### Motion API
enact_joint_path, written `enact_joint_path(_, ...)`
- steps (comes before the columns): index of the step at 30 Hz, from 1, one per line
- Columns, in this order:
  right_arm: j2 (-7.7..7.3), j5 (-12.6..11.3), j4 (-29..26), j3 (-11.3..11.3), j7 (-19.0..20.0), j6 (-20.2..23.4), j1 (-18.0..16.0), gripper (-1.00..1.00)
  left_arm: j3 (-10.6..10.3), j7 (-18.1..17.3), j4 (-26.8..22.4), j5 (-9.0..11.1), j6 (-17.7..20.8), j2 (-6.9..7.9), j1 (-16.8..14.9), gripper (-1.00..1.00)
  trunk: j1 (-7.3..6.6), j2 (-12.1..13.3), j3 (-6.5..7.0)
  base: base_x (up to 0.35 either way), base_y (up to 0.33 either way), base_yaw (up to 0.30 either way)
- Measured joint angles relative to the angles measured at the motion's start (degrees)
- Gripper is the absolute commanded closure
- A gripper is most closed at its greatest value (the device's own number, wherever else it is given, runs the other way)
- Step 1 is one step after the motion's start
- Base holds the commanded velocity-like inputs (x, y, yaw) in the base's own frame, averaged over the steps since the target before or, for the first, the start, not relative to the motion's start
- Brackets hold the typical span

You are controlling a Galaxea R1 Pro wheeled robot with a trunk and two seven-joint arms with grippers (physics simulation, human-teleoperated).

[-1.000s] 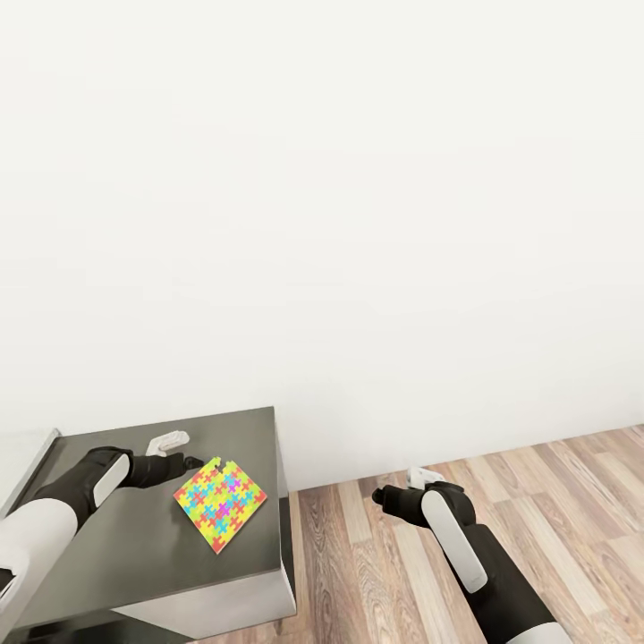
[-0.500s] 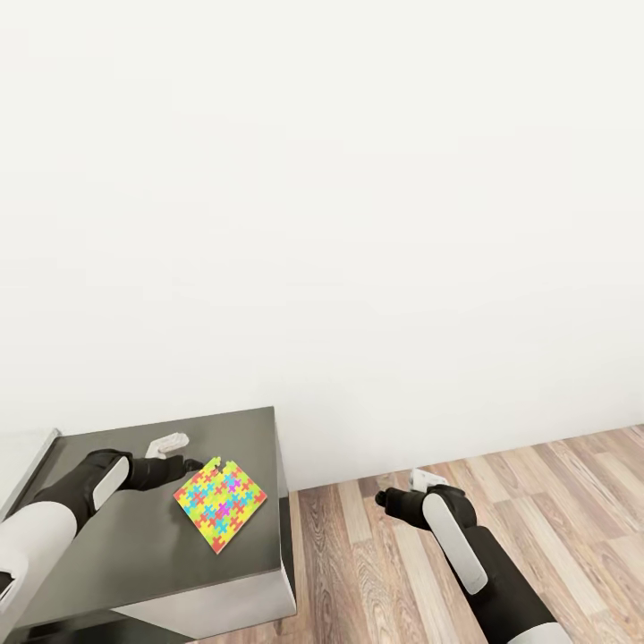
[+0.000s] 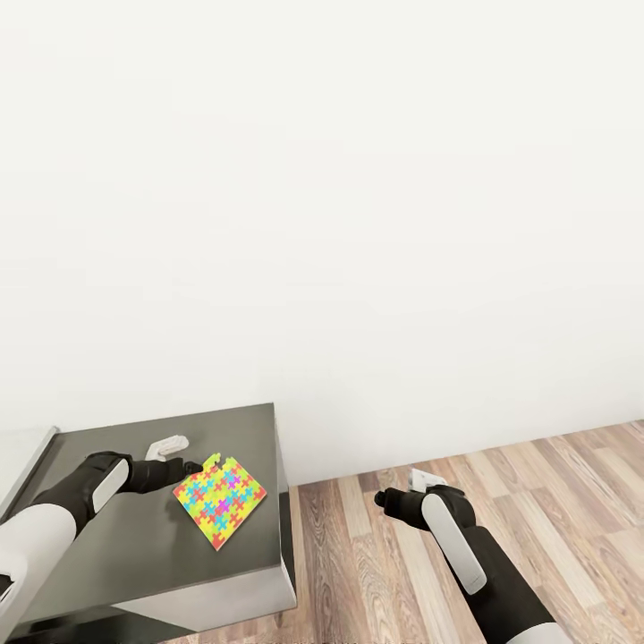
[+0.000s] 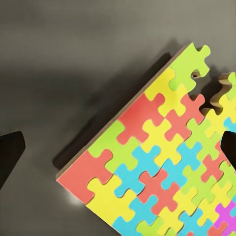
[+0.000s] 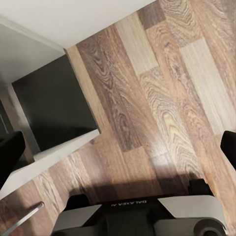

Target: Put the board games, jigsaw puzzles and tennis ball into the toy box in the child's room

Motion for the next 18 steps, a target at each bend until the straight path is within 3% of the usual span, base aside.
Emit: enact_joint_path(18,-0.02,0.0,0.0,0.0,0.0,0.0,0.0,-1.00,0.0,0.0,0.0,-0.3,0.0,-0.14,0.0,-1.00,0.00,0.0,-0.27,0.000,0.000,0.000)
